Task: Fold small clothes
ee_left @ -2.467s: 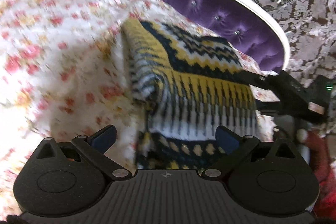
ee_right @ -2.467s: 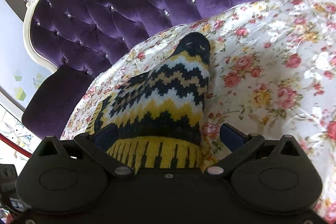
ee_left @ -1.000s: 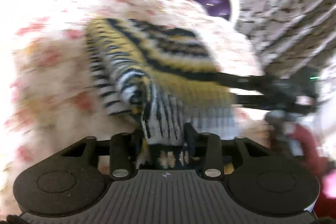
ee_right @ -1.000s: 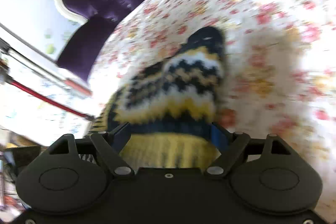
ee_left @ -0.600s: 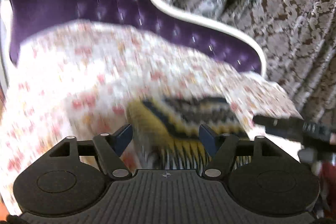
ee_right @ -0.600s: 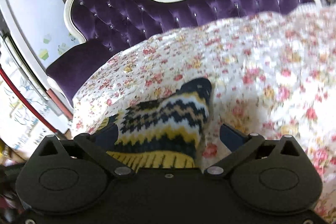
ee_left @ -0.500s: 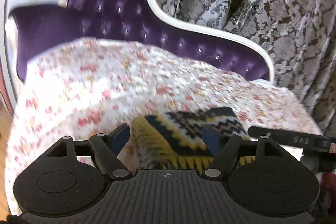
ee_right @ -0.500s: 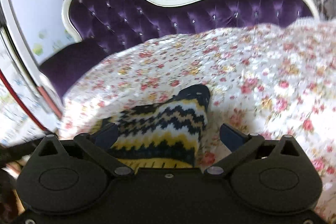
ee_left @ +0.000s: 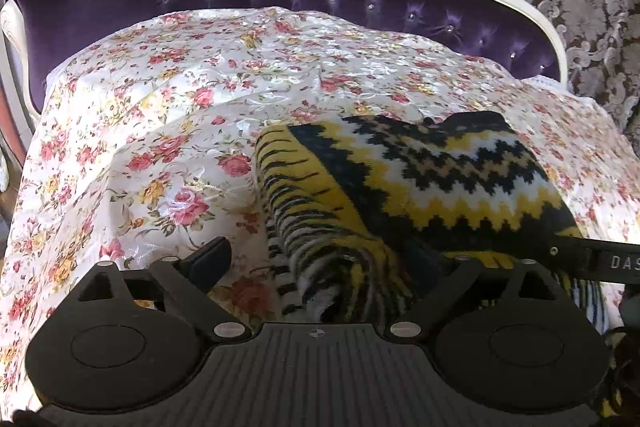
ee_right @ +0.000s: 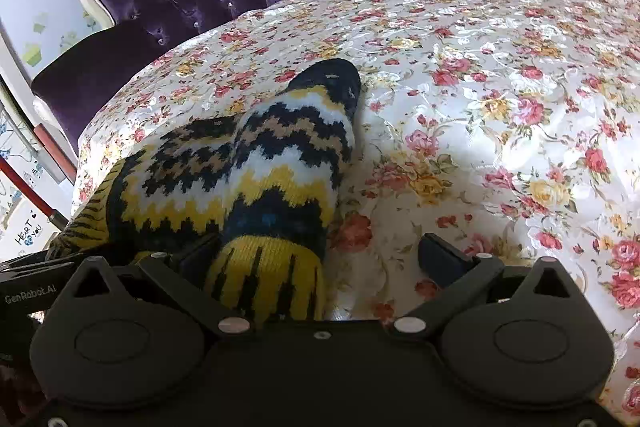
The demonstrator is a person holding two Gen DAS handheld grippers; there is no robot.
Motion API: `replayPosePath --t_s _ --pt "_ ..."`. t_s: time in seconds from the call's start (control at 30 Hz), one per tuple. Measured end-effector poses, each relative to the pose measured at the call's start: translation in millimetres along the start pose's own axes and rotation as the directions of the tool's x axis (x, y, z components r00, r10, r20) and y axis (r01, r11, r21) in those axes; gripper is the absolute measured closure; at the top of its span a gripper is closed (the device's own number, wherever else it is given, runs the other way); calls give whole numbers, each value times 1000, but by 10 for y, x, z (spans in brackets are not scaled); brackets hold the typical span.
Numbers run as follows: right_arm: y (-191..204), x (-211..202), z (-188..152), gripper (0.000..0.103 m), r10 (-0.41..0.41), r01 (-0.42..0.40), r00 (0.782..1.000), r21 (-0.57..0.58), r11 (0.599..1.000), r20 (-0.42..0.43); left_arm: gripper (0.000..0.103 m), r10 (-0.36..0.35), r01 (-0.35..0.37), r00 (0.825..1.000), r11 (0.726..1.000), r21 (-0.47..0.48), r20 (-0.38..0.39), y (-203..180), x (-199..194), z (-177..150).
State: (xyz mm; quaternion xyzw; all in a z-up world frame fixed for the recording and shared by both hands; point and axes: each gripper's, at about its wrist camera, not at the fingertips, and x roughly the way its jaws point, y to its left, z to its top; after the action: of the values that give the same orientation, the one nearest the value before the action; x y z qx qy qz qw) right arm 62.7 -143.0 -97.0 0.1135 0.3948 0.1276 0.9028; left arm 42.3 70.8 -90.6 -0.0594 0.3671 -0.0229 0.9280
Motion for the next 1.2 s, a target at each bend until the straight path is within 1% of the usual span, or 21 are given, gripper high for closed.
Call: replayPosePath --t_s 0.13,0.17,0.27,0.33,0.4,0.5,0.57,0.63,0.7,0.8,0.83,0.9,1.0,1.1,1.2 --pt "-12 -88 18 1 22 -23 1000 19 1000 14 10 13 -13 1000 1000 16 28 -48 -110 31" --pt "1 -140 24 1 19 -20 999 13 1000 26 10 26 -27 999 999 22 39 -73 -148 50" --pt "81 -353 32 0 -5 8 998 -35 999 70 10 94 -98 992 994 45 84 -128 -338 109" --pt "136 -532 31 0 -11 18 994 -65 998 106 10 128 -134 984 990 38 127 -141 -508 152" --pt "191 -699 31 0 -8 20 990 -89 996 138 10 147 -152 979 988 20 142 -143 -633 204" --pt "279 -914 9 1 9 12 984 -116 993 178 10 145 -146 983 989 5 114 -157 -784 268" --pt "350 -1034 -19 1 5 22 980 -130 991 201 10 148 -149 983 989 5 108 -182 -874 273" --pt "411 -1120 -43 1 2 29 976 -140 990 216 10 145 -148 983 989 18 116 -210 -958 244" --pt "459 -1197 -85 1 -11 44 975 -143 989 224 10 167 -171 978 985 26 123 -257 -1035 203" --pt "521 -1280 -152 1 -51 81 976 -130 988 214 10 226 -232 968 972 46 111 -322 -1120 139" --pt "538 -1296 -172 1 -66 94 976 -123 988 209 10 226 -234 967 970 65 114 -348 -1147 114" --pt "574 -1317 -215 1 -89 113 978 -118 987 190 10 216 -225 970 972 71 111 -370 -1195 73" --pt "601 -1335 -283 1 -90 113 981 -125 986 174 10 206 -214 974 974 79 98 -408 -1238 15" --pt "610 -1368 -345 1 -103 125 980 -123 984 172 10 196 -203 977 975 93 84 -445 -1258 -41" --pt "609 -1406 -379 1 -111 131 980 -112 985 166 10 184 -189 981 978 86 65 -449 -1263 -84"
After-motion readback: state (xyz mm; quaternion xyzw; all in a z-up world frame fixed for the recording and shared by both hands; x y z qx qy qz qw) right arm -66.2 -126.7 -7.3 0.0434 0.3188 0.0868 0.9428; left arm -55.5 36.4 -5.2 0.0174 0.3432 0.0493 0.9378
